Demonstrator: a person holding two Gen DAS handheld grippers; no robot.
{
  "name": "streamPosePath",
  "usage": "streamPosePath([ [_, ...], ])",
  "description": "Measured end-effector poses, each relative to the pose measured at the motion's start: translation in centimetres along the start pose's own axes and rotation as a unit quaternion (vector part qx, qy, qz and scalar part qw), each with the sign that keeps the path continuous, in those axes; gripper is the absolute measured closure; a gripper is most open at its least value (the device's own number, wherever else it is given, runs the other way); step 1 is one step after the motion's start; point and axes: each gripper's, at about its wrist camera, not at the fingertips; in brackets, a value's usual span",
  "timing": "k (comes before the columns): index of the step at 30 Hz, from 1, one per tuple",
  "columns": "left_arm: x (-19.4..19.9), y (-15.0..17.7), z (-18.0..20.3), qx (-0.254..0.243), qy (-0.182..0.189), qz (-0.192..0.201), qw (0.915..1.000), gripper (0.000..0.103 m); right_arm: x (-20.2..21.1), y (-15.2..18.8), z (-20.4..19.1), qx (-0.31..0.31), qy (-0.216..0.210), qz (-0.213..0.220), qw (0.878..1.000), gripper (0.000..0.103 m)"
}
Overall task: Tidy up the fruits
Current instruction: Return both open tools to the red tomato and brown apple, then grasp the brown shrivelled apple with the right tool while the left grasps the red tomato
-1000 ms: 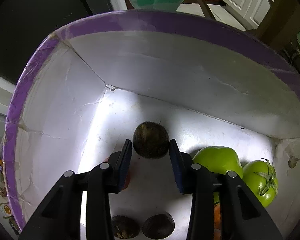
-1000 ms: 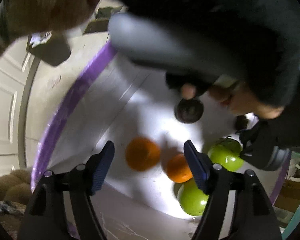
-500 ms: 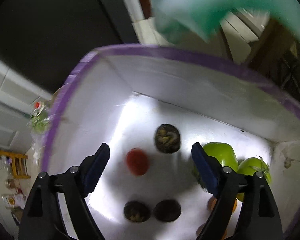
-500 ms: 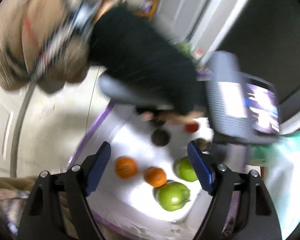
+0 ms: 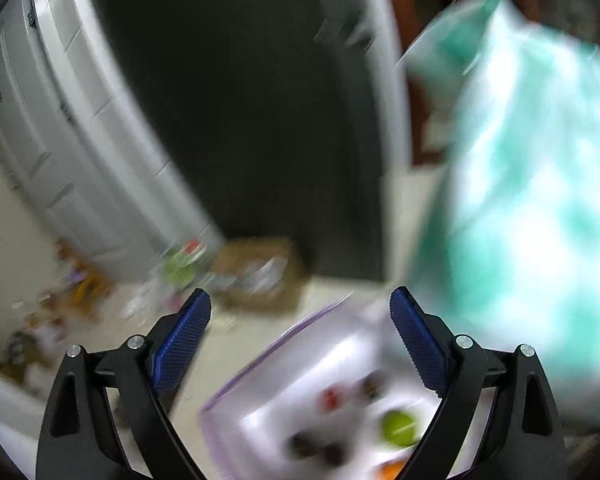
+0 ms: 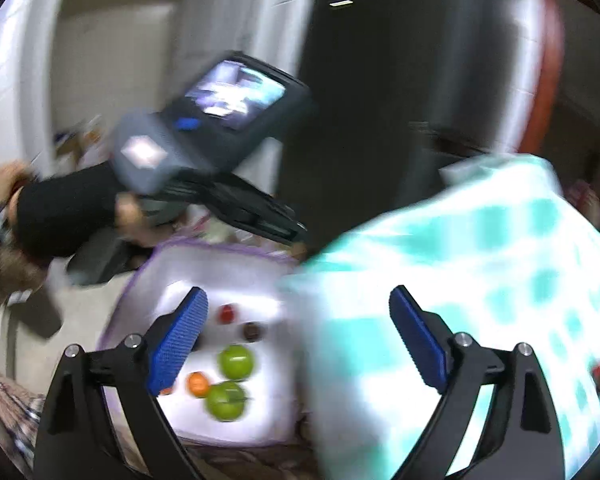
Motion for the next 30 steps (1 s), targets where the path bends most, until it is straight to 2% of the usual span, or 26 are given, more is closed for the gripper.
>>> streamPosePath([
  [2, 2.6, -2.7, 4.3, -0.012, 0.075, 0.045, 0.9961, 0.015, 1.9, 0.9, 4.2, -0.044, 0.048, 0.009, 0.998, 0.009],
  [3, 3.1, -3.4, 5.8, -0.019, 0.095, 0.055, 0.9938, 0.015, 2.9, 1.5, 6.5, -0.064, 0.07, 0.012, 0.995, 0.008],
  [6, 3.9, -5.9, 13.0, -0.057, 0.196, 0.07, 0.9765, 0.015, 6.3, 3.9, 14.3, -0.154, 0.139, 0.012, 0.978, 0.006],
  [7, 3.7, -6.7, 16.2, -0.07, 0.234, 0.069, 0.9672, 0.015, 7.3, 4.7, 16.5, -0.181, 0.159, 0.011, 0.97, 0.006],
  [10, 2.6, -8.1, 23.7, -0.094, 0.294, 0.068, 0.9486, 0.015, 10.2, 8.1, 23.0, -0.279, 0.208, 0.009, 0.938, 0.004],
  [12, 1.6, -9.0, 28.4, -0.101, 0.334, 0.053, 0.9356, 0.015, 12.1, 11.1, 28.2, -0.35, 0.243, 0.013, 0.905, 0.003],
  [15, -0.3, -9.4, 32.8, -0.096, 0.374, 0.04, 0.9217, 0.015, 13.2, 14.9, 33.5, -0.421, 0.271, 0.008, 0.866, 0.003],
  [20, -1.9, -8.8, 37.3, -0.092, 0.402, 0.015, 0.9108, 0.015, 10.8, 19.0, 42.2, -0.52, 0.264, 0.012, 0.812, 0.003],
  [22, -2.0, -9.2, 37.0, -0.07, 0.417, 0.018, 0.9061, 0.015, 9.6, 19.6, 44.6, -0.551, 0.254, 0.019, 0.795, 0.003],
  [25, -2.9, -9.2, 36.3, -0.037, 0.433, 0.002, 0.9005, 0.014, 6.9, 19.9, 48.2, -0.595, 0.232, 0.029, 0.769, 0.003],
  [29, -2.9, -9.1, 35.8, -0.03, 0.448, 0.001, 0.8934, 0.013, 3.9, 20.4, 51.9, -0.652, 0.237, 0.027, 0.719, 0.003],
  [30, -2.8, -9.1, 35.8, -0.032, 0.452, 0.0, 0.8916, 0.013, 3.3, 20.5, 52.5, -0.66, 0.238, 0.024, 0.712, 0.003],
])
Point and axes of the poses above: each gripper's, at about its wrist camera, not at the fingertips, and x roughly against the way its jaws point, z to its right, y to its underside
